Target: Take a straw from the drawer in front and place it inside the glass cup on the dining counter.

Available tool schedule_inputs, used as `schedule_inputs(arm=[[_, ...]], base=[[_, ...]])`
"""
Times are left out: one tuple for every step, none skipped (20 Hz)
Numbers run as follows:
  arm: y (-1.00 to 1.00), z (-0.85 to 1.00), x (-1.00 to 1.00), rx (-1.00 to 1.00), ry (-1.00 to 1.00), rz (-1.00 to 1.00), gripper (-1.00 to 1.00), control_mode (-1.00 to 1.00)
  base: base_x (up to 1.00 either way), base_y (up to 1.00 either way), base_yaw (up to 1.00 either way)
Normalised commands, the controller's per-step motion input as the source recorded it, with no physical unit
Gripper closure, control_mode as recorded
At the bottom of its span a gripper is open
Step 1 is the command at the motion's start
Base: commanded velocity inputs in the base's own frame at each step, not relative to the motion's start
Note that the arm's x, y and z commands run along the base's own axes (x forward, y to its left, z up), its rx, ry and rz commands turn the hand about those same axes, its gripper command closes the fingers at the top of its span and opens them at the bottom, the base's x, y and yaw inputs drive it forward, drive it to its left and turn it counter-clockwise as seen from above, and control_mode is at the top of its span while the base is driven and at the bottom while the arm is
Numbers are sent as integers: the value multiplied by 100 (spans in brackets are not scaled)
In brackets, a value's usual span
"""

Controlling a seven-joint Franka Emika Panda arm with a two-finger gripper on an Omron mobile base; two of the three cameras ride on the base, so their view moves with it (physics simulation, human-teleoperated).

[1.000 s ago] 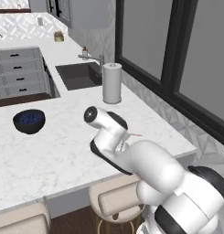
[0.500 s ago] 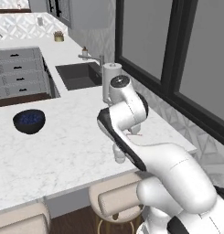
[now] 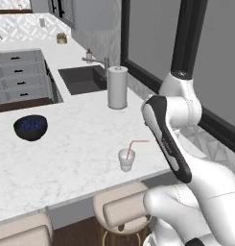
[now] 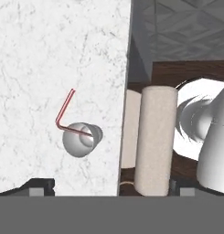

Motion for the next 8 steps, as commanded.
schedule_inputs(arm=[[-64, 0, -33, 16, 7, -4, -100, -100], [-66, 0, -26, 14, 7, -3, -100, -100], [-70, 0, -16, 13, 9, -4, -100, -100], [-71, 0, -10, 10, 9, -4, -100, -100], [-74, 0, -5, 8, 9, -4, -100, -100], [-73, 0, -4, 5, 9, -5, -100, -100], [-71, 0, -5, 4, 8, -5, -100, -100], [-69, 0, -10, 2, 7, -5, -100, -100]], base=[[0, 0, 0], [0, 0, 0], [0, 0, 0], [0, 0, 0], [0, 0, 0], [0, 0, 0], [0, 0, 0], [0, 0, 0]])
